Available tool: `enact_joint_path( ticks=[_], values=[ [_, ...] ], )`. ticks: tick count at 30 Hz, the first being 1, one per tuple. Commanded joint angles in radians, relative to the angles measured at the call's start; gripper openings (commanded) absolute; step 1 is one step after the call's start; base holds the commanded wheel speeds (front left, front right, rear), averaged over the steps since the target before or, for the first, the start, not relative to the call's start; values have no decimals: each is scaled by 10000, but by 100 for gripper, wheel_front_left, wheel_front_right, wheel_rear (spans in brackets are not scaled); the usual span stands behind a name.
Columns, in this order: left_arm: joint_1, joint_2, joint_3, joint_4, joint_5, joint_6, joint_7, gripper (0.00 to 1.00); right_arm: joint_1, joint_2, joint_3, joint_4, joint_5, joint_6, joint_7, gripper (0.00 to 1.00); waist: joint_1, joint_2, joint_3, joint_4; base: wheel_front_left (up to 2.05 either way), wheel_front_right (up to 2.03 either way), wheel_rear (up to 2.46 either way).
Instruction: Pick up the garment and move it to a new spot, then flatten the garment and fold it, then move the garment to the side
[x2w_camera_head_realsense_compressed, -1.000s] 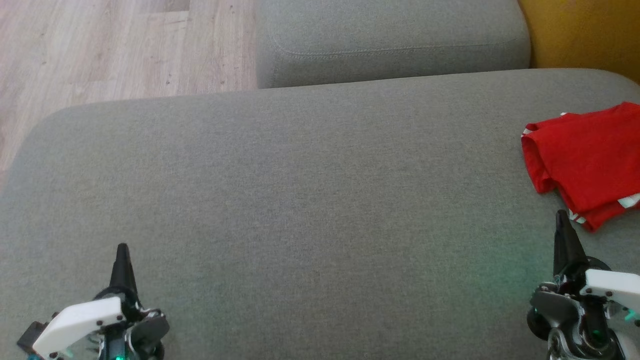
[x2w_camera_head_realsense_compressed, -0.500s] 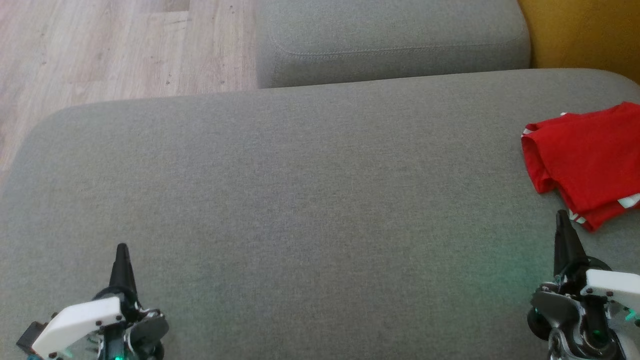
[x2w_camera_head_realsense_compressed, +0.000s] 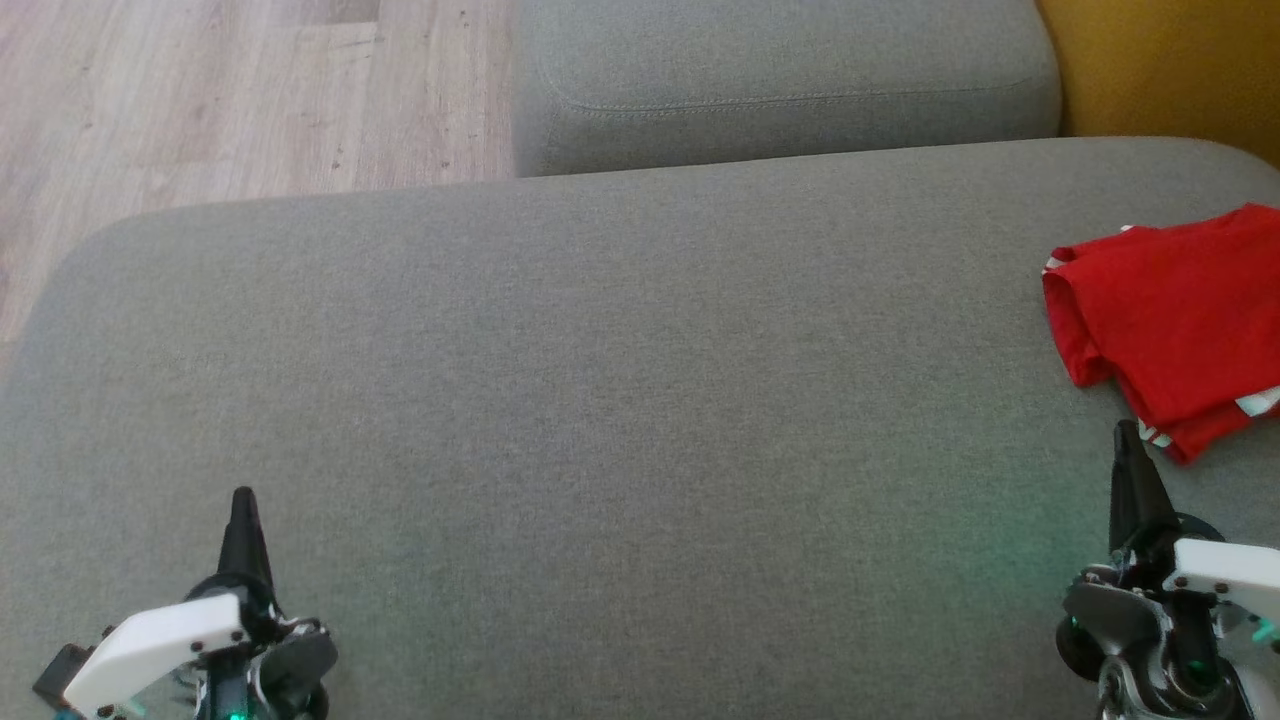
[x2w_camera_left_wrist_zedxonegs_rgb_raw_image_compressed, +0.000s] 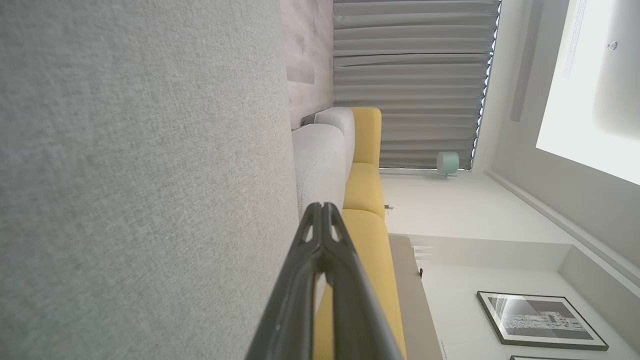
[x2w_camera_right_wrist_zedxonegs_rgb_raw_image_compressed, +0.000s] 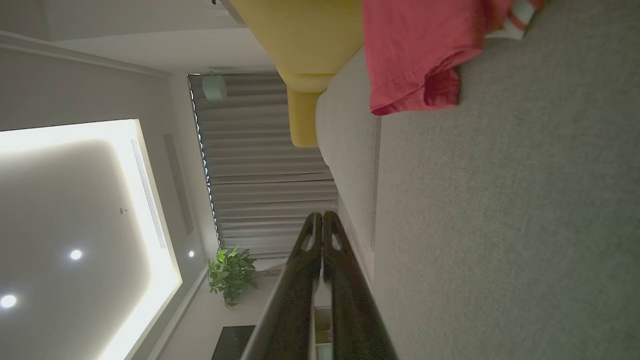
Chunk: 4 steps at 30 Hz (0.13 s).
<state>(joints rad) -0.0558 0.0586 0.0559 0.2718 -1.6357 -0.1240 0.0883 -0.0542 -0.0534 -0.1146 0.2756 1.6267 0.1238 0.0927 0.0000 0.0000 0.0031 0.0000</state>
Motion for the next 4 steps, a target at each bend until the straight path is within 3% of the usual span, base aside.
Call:
enact_joint_path(
  ticks=[1, 4],
  values=[
    [-502, 78, 358, -276, 88, -67, 72, 0, -521, -89, 172, -318, -45, 69, 73, 0, 0, 0, 0, 0, 0, 0, 0],
    [-503, 72, 367, -276, 95, -67, 79, 0, -522, -85, 165, -317, -51, 69, 79, 0, 0, 0, 0, 0, 0, 0, 0]
  ],
)
